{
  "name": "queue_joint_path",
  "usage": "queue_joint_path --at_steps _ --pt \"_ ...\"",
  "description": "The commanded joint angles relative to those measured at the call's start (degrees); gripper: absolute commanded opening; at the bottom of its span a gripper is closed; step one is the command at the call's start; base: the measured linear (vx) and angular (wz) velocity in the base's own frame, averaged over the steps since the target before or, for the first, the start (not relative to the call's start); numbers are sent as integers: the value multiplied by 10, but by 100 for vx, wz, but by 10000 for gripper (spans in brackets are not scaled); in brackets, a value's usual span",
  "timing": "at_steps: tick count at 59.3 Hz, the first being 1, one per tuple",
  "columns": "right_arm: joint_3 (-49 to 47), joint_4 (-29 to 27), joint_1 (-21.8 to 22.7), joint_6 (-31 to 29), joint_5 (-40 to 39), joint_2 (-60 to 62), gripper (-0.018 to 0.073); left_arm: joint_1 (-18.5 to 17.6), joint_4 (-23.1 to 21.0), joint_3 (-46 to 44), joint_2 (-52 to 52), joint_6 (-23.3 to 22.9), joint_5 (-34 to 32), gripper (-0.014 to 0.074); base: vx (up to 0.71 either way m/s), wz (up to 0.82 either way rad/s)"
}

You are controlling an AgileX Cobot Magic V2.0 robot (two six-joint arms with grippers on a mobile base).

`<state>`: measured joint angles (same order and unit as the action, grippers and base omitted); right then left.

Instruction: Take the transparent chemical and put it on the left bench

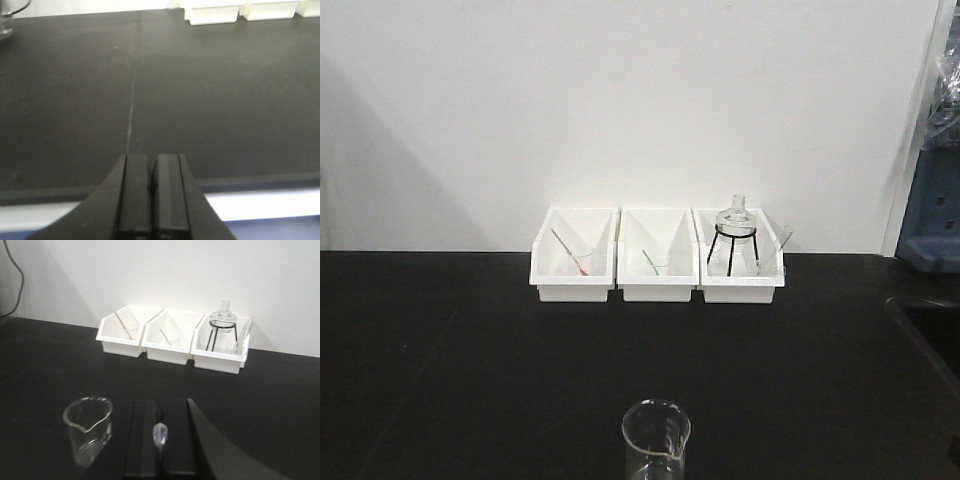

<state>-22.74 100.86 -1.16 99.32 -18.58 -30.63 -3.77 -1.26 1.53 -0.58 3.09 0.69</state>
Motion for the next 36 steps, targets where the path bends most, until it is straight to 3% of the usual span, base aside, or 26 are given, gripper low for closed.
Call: queue_joint_path --at_steps 1,36 --pt "-17 15 1 1 12 -1 -3 -1 0 9 -11 -4 -45 -3 29 -19" --pt "-17 15 1 1 12 -1 -3 -1 0 9 -11 -4 -45 -3 21 -7"
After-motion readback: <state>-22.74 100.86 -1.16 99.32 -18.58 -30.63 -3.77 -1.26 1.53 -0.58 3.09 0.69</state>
